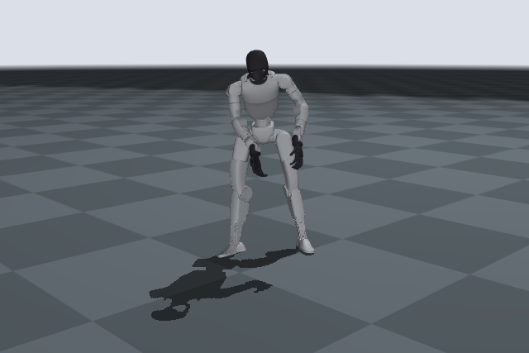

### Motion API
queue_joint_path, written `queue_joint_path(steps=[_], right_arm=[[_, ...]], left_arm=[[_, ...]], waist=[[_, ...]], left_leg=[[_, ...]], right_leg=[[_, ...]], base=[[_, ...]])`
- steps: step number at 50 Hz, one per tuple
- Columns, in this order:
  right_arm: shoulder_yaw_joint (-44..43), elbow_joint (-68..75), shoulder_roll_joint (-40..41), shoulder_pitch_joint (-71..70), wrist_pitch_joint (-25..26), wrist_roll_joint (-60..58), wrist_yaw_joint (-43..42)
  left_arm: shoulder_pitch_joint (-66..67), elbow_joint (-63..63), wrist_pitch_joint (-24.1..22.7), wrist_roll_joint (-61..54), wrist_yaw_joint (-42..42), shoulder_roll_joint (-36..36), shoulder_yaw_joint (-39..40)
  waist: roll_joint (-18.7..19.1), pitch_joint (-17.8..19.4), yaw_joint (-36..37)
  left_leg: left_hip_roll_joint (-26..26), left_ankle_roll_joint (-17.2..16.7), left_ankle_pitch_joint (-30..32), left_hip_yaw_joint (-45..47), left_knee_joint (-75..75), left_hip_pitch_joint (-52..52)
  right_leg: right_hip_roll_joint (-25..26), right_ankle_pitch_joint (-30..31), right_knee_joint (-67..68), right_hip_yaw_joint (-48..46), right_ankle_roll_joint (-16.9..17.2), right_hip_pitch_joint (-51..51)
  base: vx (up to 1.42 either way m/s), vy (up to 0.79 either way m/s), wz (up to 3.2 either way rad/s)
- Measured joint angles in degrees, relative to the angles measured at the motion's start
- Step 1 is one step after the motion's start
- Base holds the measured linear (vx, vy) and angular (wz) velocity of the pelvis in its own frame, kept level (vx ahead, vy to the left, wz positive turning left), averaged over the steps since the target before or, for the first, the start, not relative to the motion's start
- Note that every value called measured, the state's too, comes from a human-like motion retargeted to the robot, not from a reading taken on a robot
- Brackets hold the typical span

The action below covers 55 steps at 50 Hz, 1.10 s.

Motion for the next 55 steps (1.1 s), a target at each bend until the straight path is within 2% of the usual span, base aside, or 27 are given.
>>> queue_joint_path(steps=[3, 7, 9, 10, 12, 15, 16, 17, 18, 19, 20, 23, 26, 30, 35, 40, 45, 48, 50, 52, 55], right_arm=[[5.69, -3.18, 6.16, 7.79, 1.19, -1.89, 0.32], [12.66, -3.16, 13.79, 17.25, 6.06, -9.46, 1.04], [14.22, -3.20, 17.03, 21.42, 5.94, -9.05, -0.80], [15.55, -3.37, 17.73, 22.90, 6.97, -11.83, -0.15], [14.91, -4.41, 19.17, 24.99, 4.63, -7.41, -3.78], [13.86, -6.55, 17.54, 23.86, 3.60, -5.70, -4.57], [16.39, -5.54, 12.46, 20.26, 9.68, -28.80, -0.23], [17.66, -5.20, 8.54, 17.42, 13.31, -41.56, 4.54], [16.40, -6.20, 6.93, 16.09, 12.06, -33.62, 10.20], [13.55, -6.18, 6.00, 14.43, 9.84, -22.04, 7.42], [9.91, -5.66, 5.39, 12.59, 7.13, -8.63, 0.43], [5.46, 0.23, -1.46, 2.51, 7.90, -4.80, -1.32], [2.63, 7.10, -6.27, -7.40, 8.35, -5.79, -3.92], [2.07, 8.83, -7.20, -12.67, 8.88, -7.64, -4.23], [4.86, 1.04, -0.68, -2.07, 8.46, -5.61, -1.69], [10.51, -4.37, 6.70, 14.58, 7.88, -4.19, -4.03], [12.85, -7.78, 9.34, 22.36, 7.64, -4.48, -4.67], [12.27, -9.73, 6.75, 19.23, 7.51, -3.59, -3.88], [11.80, -9.81, 3.46, 14.16, 5.93, -5.24, -6.22], [13.15, -7.08, -2.77, 6.26, 13.55, -13.36, 5.28], [9.68, 0.67, -6.60, -5.06, 9.99, -3.92, -0.66]], left_arm=[[12.00, -2.30, 0.26, -0.36, -2.06, 4.11, 4.81], [28.45, -5.98, 1.31, -1.96, -5.31, 9.14, 12.18], [34.46, -8.24, 1.70, -3.43, -6.21, 10.73, 14.92], [36.82, -9.47, 1.95, -3.82, -7.19, 11.42, 15.96], [38.59, -12.11, 1.46, -5.54, -6.27, 11.17, 16.95], [36.30, -15.68, 0.51, -6.47, -4.58, 8.84, 16.57], [33.74, -15.83, 0.53, -4.75, -5.07, 6.88, 15.56], [30.92, -15.77, 0.63, -3.81, -5.37, 4.83, 14.50], [27.57, -15.28, 0.87, -4.44, -5.30, 2.59, 13.30], [23.64, -14.02, 1.13, -5.80, -3.64, -0.25, 12.05], [19.44, -12.38, 1.41, -7.53, -1.18, -3.39, 10.78], [6.22, -4.39, 1.50, -12.64, 2.61, -11.82, 6.12], [-3.93, 0.89, 0.36, -17.93, 5.01, -15.70, 1.46], [-7.43, 0.12, -0.19, -23.21, 3.65, -14.80, -0.20], [5.86, -7.73, 1.47, -29.06, -0.29, -10.22, 2.08], [23.94, -15.32, 3.65, -32.51, -3.54, -2.95, 4.46], [33.00, -19.57, 5.24, -35.19, -6.22, 2.62, 6.72], [29.73, -20.01, 4.15, -35.06, -5.26, 1.75, 5.67], [23.96, -18.72, 2.45, -34.44, -3.02, -0.95, 4.30], [14.99, -14.35, 3.52, -32.50, -4.22, -5.32, 2.48], [0.35, -5.08, 1.44, -34.69, 0.41, -13.16, 1.09]], waist=[[2.21, 0.12, 1.09], [5.45, 0.42, 2.15], [6.75, 0.42, 1.95], [7.24, 0.42, 1.70], [7.69, 0.42, 0.41], [7.50, 0.42, -2.22], [7.78, 0.42, -2.91], [7.91, 0.41, -3.63], [7.76, 0.37, -4.41], [7.63, 0.30, -5.22], [7.51, 0.21, -6.06], [6.92, 0.17, -7.91], [5.91, -0.02, -9.75], [5.11, -0.52, -11.23], [6.65, -0.63, -10.29], [9.47, 0.19, -7.17], [10.80, 0.42, -6.50], [10.58, 0.42, -7.85], [10.19, 0.42, -8.98], [10.09, 0.42, -9.85], [9.40, 0.42, -11.50]], left_leg=[[0.76, 0.08, -0.04, 1.08, 0.00, 1.76], [1.66, -0.02, 0.34, 3.67, 0.00, 3.72], [1.97, -0.23, 1.00, 5.98, 0.00, 4.25], [1.99, -0.24, 1.38, 7.36, 0.00, 4.44], [1.38, -0.25, 2.27, 10.59, 0.00, 4.24], [0.23, -0.25, 2.76, 14.14, 0.00, 4.10], [0.22, -0.25, 2.35, 14.24, 0.00, 4.66], [0.20, -0.25, 1.90, 14.17, 0.00, 5.18], [0.15, -0.25, 1.41, 13.78, 0.00, 5.60], [0.06, -0.25, 0.97, 13.33, 0.00, 5.85], [-0.03, -0.25, 0.55, 12.84, 0.00, 6.02], [0.90, -0.25, -0.21, 12.39, 0.00, 6.88], [1.43, -0.25, 0.08, 13.21, 0.00, 6.81], [1.16, -0.25, 1.04, 14.74, 0.00, 6.50], [0.69, -0.25, 2.89, 16.11, 0.00, 8.47], [0.78, -0.25, 5.03, 16.92, 0.00, 11.03], [0.60, -0.25, 6.71, 18.24, 0.00, 10.54], [0.41, -0.25, 7.23, 18.68, 0.00, 9.56], [0.35, -0.25, 7.38, 18.63, 0.00, 8.87], [0.63, -0.25, 7.16, 18.38, 0.00, 8.82], [0.67, -0.25, 6.88, 18.19, 0.00, 8.30]], right_leg=[[0.46, 1.38, 0.00, 0.60, 0.00, 0.92], [0.80, 0.70, 1.23, 2.01, 0.00, 1.65], [0.88, -0.11, 1.95, 2.31, 0.00, 1.71], [0.83, -0.48, 2.25, 2.39, 0.00, 1.68], [0.46, -0.71, 2.41, 2.27, 0.00, 1.22], [0.07, -0.98, 2.54, 1.90, 0.00, 0.66], [0.31, -1.41, 2.80, 1.81, 0.00, 0.94], [0.58, -1.78, 3.00, 1.74, 0.00, 1.18], [0.93, -2.01, 3.08, 1.72, 0.00, 1.34], [1.26, -2.12, 3.07, 1.70, 0.00, 1.39], [1.59, -2.18, 3.02, 1.68, 0.00, 1.38], [2.90, -2.93, 3.43, 2.04, 0.00, 1.47], [3.50, -3.20, 3.67, 2.63, 0.00, 0.82], [3.37, -3.21, 3.71, 3.73, 0.00, -0.05], [3.15, -3.80, 3.27, 5.53, 0.00, 1.52], [3.38, -4.74, 3.10, 7.48, 0.00, 3.41], [3.47, -4.93, 3.37, 8.60, 0.00, 2.25], [3.30, -4.79, 3.52, 8.60, 0.00, 1.22], [3.16, -4.68, 3.65, 8.42, 0.00, 0.60], [3.23, -4.86, 3.85, 8.16, 0.00, 0.59], [3.23, -4.57, 3.70, 7.68, 0.00, 0.35]], base=[[0.23, -0.26, -0.25], [0.23, -0.22, -0.21], [0.17, -0.22, -0.06], [0.11, -0.20, 0.07], [0.05, -0.18, 0.18], [0.02, -0.17, 0.20], [0.05, -0.19, 0.06], [0.06, -0.19, -0.04], [0.03, -0.17, -0.05], [0.00, -0.15, -0.07], [-0.01, -0.14, -0.13], [0.00, -0.11, -0.23], [-0.02, -0.05, -0.22], [0.02, -0.01, -0.13], [0.15, -0.05, -0.20], [0.16, -0.10, -0.27], [0.05, -0.09, -0.13], [0.00, -0.02, 0.01], [-0.03, -0.01, 0.07], [0.00, 0.00, 0.00], [-0.06, 0.00, 0.13]])
